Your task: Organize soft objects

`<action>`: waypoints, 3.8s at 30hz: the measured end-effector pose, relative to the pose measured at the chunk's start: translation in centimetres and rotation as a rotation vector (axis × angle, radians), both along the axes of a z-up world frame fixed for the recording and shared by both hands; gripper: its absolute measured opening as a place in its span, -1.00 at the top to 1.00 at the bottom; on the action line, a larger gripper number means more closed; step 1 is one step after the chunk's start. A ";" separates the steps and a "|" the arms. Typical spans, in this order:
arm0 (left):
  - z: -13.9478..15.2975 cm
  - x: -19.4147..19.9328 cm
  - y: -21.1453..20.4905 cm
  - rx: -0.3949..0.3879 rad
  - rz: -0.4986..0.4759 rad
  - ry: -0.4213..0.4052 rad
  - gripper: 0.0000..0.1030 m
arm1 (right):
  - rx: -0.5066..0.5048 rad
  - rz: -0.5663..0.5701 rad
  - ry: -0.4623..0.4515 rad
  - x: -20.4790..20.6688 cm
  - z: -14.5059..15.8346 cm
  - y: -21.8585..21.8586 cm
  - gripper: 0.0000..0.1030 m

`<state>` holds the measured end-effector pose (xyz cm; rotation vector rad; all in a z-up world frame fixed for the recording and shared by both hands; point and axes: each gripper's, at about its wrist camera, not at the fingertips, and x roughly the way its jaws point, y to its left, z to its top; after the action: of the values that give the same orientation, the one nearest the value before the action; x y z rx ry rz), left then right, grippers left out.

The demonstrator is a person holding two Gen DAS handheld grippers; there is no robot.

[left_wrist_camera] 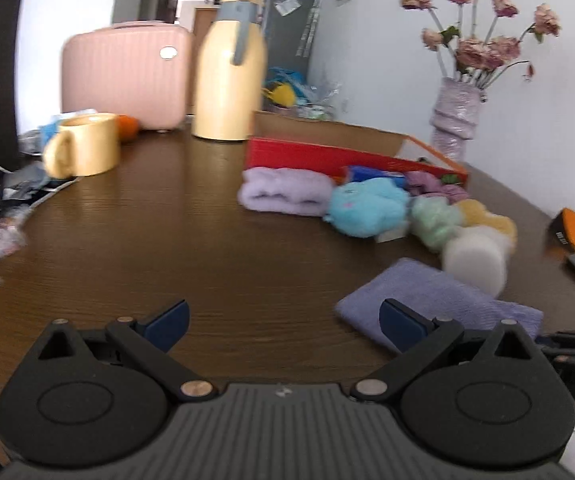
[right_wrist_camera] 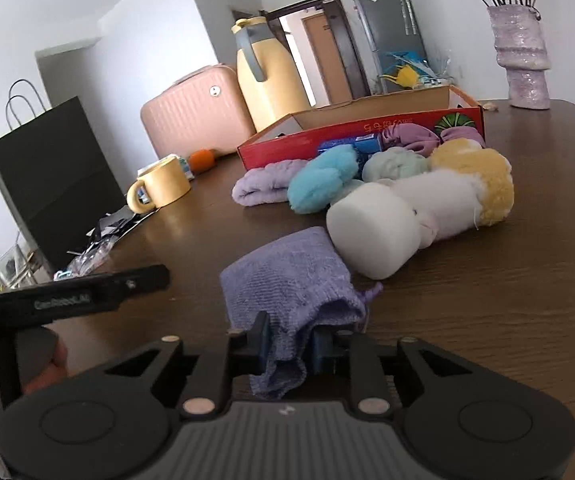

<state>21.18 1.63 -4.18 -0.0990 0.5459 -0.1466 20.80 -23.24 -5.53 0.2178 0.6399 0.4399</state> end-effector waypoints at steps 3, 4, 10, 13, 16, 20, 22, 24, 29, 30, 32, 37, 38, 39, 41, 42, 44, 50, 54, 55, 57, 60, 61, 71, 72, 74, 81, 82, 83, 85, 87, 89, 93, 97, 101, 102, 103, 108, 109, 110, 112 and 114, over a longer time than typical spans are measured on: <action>0.4 1.1 -1.1 -0.027 -0.078 -0.034 -1.00 | -0.001 0.034 -0.010 -0.3 0.2 0.0 0.60; 0.4 1.9 -1.4 -0.033 -0.102 -0.014 -1.00 | 0.008 0.048 -0.008 -0.5 0.1 -0.3 0.66; -0.3 3.8 -2.0 -0.118 -0.208 0.145 -0.25 | 0.014 0.201 0.004 -1.5 0.4 0.8 0.64; -0.7 2.4 -2.5 -0.074 -0.214 0.136 -0.09 | 0.012 0.165 0.003 -2.0 0.4 0.4 0.57; -0.5 1.1 -2.2 -0.058 -0.214 0.145 0.08 | 0.002 0.079 -0.012 -2.0 0.4 -0.7 0.23; -0.2 -0.3 -1.5 -0.042 -0.145 0.115 -0.15 | -0.049 -0.034 -0.076 -2.3 0.7 -1.1 0.23; 0.5 -1.0 -0.6 -0.060 -0.109 0.091 -0.36 | -0.009 -0.032 -0.077 -2.1 0.7 -1.4 0.23; 1.6 -1.9 0.5 -0.086 -0.103 0.070 -0.41 | 0.021 -0.029 -0.085 -2.1 0.7 -1.5 0.23; 2.2 -4.5 0.6 -0.143 -0.224 0.096 -0.66 | 0.010 -0.022 -0.103 -1.6 0.5 -1.2 0.18; 1.8 -5.2 -0.1 -0.126 -0.266 0.105 -0.66 | -0.010 -0.025 -0.100 -1.3 0.3 -0.8 0.18; 0.8 -6.1 -1.4 -0.067 -0.287 0.119 -0.66 | -0.068 -0.035 -0.098 -1.0 -0.4 0.3 0.19; -1.0 -6.2 -2.9 0.061 -0.188 0.158 -0.64 | -0.152 -0.066 -0.140 -2.0 -0.7 1.6 0.19; -1.1 -6.2 -2.9 0.086 -0.161 0.144 -0.59 | -0.162 -0.069 -0.142 -2.3 -0.6 1.7 0.19; -1.1 -6.0 -2.7 0.088 -0.139 0.139 -0.50 | -0.176 -0.077 -0.141 -2.5 -0.6 1.8 0.19; -1.1 -5.5 -1.9 0.065 -0.095 0.133 -0.34 | -0.189 -0.092 -0.137 -3.1 -0.5 1.7 0.19; -0.9 -5.3 -1.4 0.038 -0.098 0.126 -0.32 | -0.187 -0.095 -0.132 -3.4 -0.5 1.6 0.19; -0.4 -5.4 -0.9 -0.011 -0.128 0.117 -0.33 | -0.172 -0.093 -0.123 -3.8 -0.5 1.3 0.19; -0.1 -4.4 -0.4 -0.113 -0.164 0.120 -0.24 | -0.063 -0.113 -0.130 -3.9 0.4 0.1 0.01; -1.1 -3.8 -0.6 -0.139 -0.177 0.162 0.37 | -0.079 -0.105 -0.087 -2.8 -0.8 0.9 0.13; -1.2 -3.9 -0.6 -0.143 -0.180 0.163 0.41 | -0.078 -0.105 -0.080 -2.7 -1.1 1.0 0.31; -1.2 -4.0 -0.6 -0.153 -0.188 0.158 0.60 | -0.085 -0.107 -0.087 -2.7 -1.3 1.1 0.38; -1.0 -4.4 -0.9 -0.148 -0.194 0.134 0.80 | -0.115 -0.095 -0.101 -3.0 -1.3 1.5 0.54; -0.9 -4.6 -1.0 -0.141 -0.191 0.126 0.81 | -0.128 -0.092 -0.110 -3.1 -1.4 1.7 0.63; 0.4 -3.8 -0.8 -0.133 -0.211 0.082 0.89 | -0.129 -0.095 -0.128 -3.1 -0.8 1.0 0.91; 0.9 -3.4 -0.8 -0.128 -0.211 0.078 0.89 | -0.124 -0.094 -0.133 -3.0 -0.5 0.9 0.91; 2.3 -2.8 -0.7 -0.122 -0.220 0.051 0.89 | -0.099 -0.097 -0.146 -2.7 0.4 0.7 0.91; 10.0 5.2 -1.0 -0.075 -0.216 -0.028 0.88 | -0.061 -0.069 -0.275 2.4 7.5 0.0 0.96; 11.4 6.6 -0.9 -0.078 -0.224 -0.049 0.89 | -0.068 -0.062 -0.291 3.7 8.7 0.1 0.97; 12.9 8.3 -0.8 -0.080 -0.224 -0.070 0.89 | -0.073 -0.054 -0.310 5.3 10.2 0.1 0.97; 15.5 11.6 -0.7 -0.086 -0.229 -0.087 0.89 | -0.089 -0.043 -0.347 8.0 12.7 0.4 0.97; 17.6 15.4 -0.8 -0.090 -0.231 -0.080 0.89 | -0.107 -0.039 -0.378 11.3 15.2 0.8 0.97; 18.6 19.4 -0.8 -0.093 -0.218 -0.055 0.89 | -0.116 -0.033 -0.377 15.0 17.1 1.2 0.97; 16.9 26.5 -0.8 -0.066 -0.199 0.015 0.88 | -0.125 -0.034 -0.292 23.2 18.2 2.3 0.97; 11.7 31.4 -1.0 -0.037 -0.180 0.126 0.88 | -0.109 -0.029 -0.119 30.9 14.6 2.9 0.97; 6.6 35.2 -1.3 0.029 -0.134 0.223 0.86 | -0.115 -0.041 0.044 35.5 8.6 4.1 0.97; 5.7 35.7 -1.3 0.042 -0.133 0.239 0.86 | -0.129 -0.035 0.078 36.1 7.3 4.7 0.97; 5.2 36.0 -1.4 0.047 -0.142 0.245 0.85 | -0.150 -0.025 0.103 36.6 6.3 5.4 0.97; 4.0 36.3 -1.1 0.043 -0.151 0.250 0.44 | -0.177 -0.006 0.164 37.7 4.4 7.0 0.85; 4.1 36.2 -1.0 0.044 -0.152 0.241 0.40 | -0.177 -0.010 0.159 37.7 4.6 7.1 0.78; 4.4 36.0 -0.9 0.051 -0.149 0.233 0.35 | -0.190 -0.017 0.151 37.7 4.7 7.1 0.75; 5.1 35.5 -0.7 0.055 -0.141 0.223 0.33 | -0.199 -0.028 0.138 37.7 5.3 6.7 0.75; 6.7 34.5 -0.5 0.054 -0.133 0.203 0.26 | -0.185 -0.035 0.129 37.2 5.8 6.1 0.75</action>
<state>55.70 1.09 2.49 -0.0246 0.7588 -0.2531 57.97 -17.10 0.23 0.0819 0.7972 0.3330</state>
